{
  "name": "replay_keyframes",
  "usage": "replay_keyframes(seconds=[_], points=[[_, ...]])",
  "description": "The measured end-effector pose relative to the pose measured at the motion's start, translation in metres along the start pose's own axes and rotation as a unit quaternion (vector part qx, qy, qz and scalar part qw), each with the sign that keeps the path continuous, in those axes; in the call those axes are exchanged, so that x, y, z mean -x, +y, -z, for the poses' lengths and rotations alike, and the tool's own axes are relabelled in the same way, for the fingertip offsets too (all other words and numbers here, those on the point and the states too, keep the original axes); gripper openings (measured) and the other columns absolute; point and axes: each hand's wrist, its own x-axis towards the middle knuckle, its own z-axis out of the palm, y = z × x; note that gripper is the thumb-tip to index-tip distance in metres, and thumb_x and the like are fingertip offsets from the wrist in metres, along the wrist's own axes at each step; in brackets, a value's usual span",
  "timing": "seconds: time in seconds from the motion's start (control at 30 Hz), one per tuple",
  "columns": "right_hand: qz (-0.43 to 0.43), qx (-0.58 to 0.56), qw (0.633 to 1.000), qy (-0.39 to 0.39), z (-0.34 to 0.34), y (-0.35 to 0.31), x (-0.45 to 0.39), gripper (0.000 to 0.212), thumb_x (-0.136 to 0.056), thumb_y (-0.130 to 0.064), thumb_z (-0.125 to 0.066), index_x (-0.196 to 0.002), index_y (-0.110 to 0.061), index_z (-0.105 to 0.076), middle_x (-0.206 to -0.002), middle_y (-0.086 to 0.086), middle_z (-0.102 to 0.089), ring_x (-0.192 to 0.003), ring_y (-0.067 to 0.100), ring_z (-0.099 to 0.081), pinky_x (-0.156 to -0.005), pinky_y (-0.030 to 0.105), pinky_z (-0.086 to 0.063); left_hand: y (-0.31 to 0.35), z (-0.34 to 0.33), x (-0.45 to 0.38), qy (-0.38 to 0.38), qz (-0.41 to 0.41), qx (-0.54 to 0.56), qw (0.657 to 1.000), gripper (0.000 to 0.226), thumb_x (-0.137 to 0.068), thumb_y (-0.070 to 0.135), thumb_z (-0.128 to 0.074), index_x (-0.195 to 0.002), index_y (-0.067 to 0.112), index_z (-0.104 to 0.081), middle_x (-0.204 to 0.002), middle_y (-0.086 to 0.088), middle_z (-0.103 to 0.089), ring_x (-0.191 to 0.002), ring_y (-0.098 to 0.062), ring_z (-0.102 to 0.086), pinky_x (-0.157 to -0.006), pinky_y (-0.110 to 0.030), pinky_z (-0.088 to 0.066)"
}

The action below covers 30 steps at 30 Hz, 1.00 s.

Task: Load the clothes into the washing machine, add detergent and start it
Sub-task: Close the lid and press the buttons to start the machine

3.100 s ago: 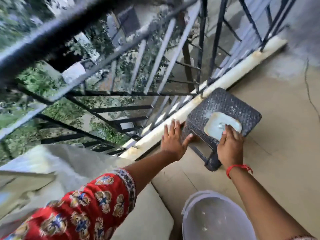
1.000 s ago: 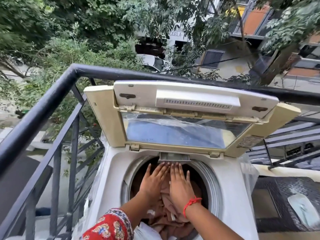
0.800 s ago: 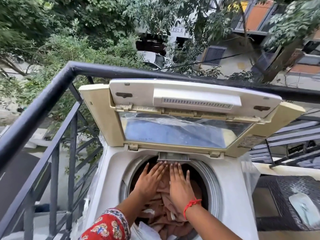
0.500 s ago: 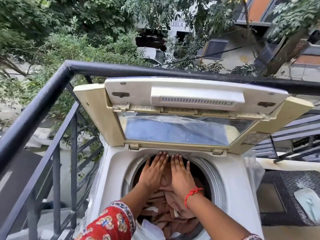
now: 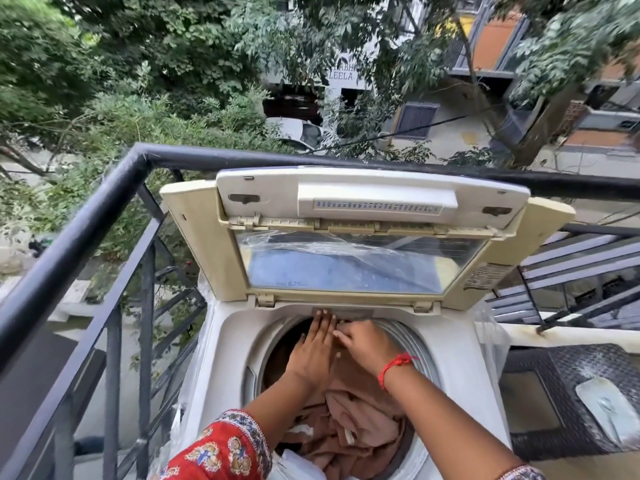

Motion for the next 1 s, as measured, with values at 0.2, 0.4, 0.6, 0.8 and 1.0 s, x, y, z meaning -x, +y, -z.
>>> replay_keyframes(seconds=[0.2,0.4,0.6,0.8,1.0], points=[[0.075,-0.050,0.974,0.207,0.072,-0.019,0.031,0.020,-0.092,-0.033,-0.056,-0.089,-0.019,-0.069,-0.087,0.005,-0.072,-0.085,0.026,-0.068,-0.073,0.034,-0.048,0.029,0.059,0.036,0.201,-0.033,0.115,0.972,0.027,-0.092,0.037,-0.042,-0.114,0.032,-0.056,-0.110,0.000,-0.068,-0.103,-0.024,-0.063,-0.075,-0.038,-0.051],[0.298,-0.055,0.830,0.467,0.175,-0.062,0.094,0.023,-0.081,0.007,-0.054,-0.098,-0.003,-0.065,-0.099,0.010,-0.067,-0.097,0.026,-0.060,-0.093,0.028,-0.045,0.090,0.185,0.080,0.500,-0.192,0.199,0.821,0.040,-0.079,0.005,-0.041,-0.111,0.011,-0.064,-0.117,-0.008,-0.066,-0.105,-0.022,-0.059,-0.090,-0.029,-0.047],[0.078,0.000,0.912,0.403,0.246,-0.054,0.071,0.053,-0.097,-0.030,-0.046,-0.146,-0.015,-0.035,-0.152,0.009,-0.037,-0.144,0.026,-0.025,-0.118,0.052,-0.016,0.112,0.264,0.061,0.528,-0.149,0.057,0.834,0.043,-0.092,0.010,-0.041,-0.135,0.007,-0.046,-0.147,-0.011,-0.042,-0.135,-0.029,-0.039,-0.113,-0.041,-0.029],[0.033,0.033,0.943,0.329,0.238,-0.035,0.059,0.049,-0.100,-0.036,-0.043,-0.144,-0.016,-0.040,-0.149,0.004,-0.042,-0.141,0.022,-0.033,-0.114,0.060,-0.021,0.088,0.263,0.029,0.364,-0.038,-0.082,0.927,0.053,-0.102,0.040,-0.031,-0.149,0.016,-0.027,-0.152,-0.003,-0.036,-0.143,-0.023,-0.026,-0.116,-0.058,-0.004],[0.035,0.009,0.930,0.367,0.234,-0.045,0.089,0.038,-0.096,-0.039,-0.052,-0.126,-0.017,-0.057,-0.123,0.009,-0.063,-0.114,0.031,-0.057,-0.115,0.055,-0.020,0.089,0.265,0.057,0.385,-0.068,-0.079,0.917,0.051,-0.095,0.053,-0.041,-0.129,0.016,-0.049,-0.126,-0.006,-0.055,-0.122,-0.029,-0.045,-0.112,-0.050,-0.023]])
